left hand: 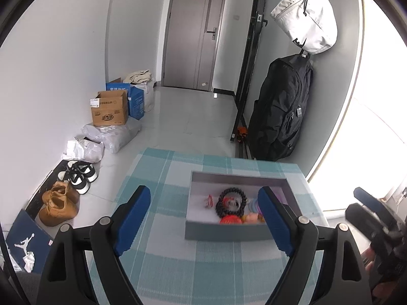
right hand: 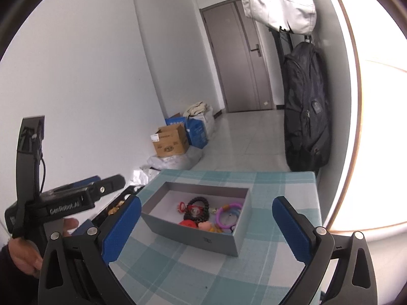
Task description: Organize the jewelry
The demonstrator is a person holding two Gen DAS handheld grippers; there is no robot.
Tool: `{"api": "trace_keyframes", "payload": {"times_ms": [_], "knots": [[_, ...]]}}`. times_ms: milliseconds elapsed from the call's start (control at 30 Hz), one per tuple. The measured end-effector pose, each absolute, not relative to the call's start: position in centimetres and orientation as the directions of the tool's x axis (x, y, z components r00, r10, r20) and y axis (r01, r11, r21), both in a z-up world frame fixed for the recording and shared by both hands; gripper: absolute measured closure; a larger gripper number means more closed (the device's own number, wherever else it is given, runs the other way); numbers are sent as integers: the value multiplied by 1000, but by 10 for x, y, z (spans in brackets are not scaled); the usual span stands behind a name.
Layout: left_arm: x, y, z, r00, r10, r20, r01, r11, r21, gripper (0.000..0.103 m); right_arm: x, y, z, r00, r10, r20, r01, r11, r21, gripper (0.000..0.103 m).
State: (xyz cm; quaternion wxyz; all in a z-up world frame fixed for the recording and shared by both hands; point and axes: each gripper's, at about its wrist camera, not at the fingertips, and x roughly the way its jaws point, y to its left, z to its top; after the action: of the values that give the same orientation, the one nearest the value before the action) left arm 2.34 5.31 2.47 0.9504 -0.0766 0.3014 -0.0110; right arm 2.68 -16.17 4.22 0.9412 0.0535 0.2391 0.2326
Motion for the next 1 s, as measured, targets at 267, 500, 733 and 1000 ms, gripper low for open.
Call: {"api": "trace_keyframes", "payload": {"times_ms": [267,500,733,1000], "knots": [[10,50,24,825,-58,-562,-18,991,-129,18,12,-165,39,778,454,-434,-409,891,197,0],[6,49,24,827,-53,-560,-19,992,-122,18,10,-161,36,778,443,-446,-415,895,165,0],[3,49,25,831,-51,-554,-18,993,-120,18,15,-163,32,774,436,-459,-401,899,177,0],[3,48,25,833,-50,-551,-20,993,-119,18,15,-160,30,769,436,-467,-409,898,165,0]]}}
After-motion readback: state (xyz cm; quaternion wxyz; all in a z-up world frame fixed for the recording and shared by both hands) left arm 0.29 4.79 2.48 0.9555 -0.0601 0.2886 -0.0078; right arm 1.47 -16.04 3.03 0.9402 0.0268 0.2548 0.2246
